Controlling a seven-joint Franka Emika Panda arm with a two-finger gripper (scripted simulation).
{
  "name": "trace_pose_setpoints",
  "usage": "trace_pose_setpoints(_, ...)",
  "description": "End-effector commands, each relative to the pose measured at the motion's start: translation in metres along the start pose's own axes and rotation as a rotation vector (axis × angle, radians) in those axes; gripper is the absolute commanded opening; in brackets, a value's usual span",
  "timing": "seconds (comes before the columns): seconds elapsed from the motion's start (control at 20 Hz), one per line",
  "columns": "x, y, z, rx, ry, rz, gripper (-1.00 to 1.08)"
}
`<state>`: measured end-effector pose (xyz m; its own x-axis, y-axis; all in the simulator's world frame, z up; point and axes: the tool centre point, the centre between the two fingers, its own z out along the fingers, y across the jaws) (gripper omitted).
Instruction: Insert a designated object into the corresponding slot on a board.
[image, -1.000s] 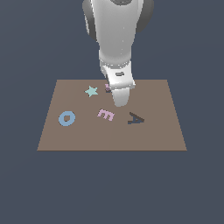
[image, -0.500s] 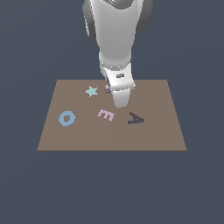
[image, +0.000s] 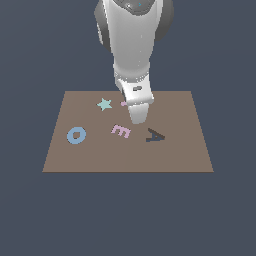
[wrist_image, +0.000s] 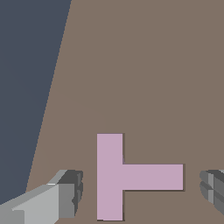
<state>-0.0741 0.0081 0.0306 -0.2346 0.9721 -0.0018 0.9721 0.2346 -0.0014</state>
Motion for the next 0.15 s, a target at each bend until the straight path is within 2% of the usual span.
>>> trace_pose_setpoints(0.0,0.0000,0.0001,0.0000,0.000,0.000,0.000,1.00)
trace_pose_setpoints(0.1,0.0000,0.0001,0.0000,0.000,0.000,0.000,1.00)
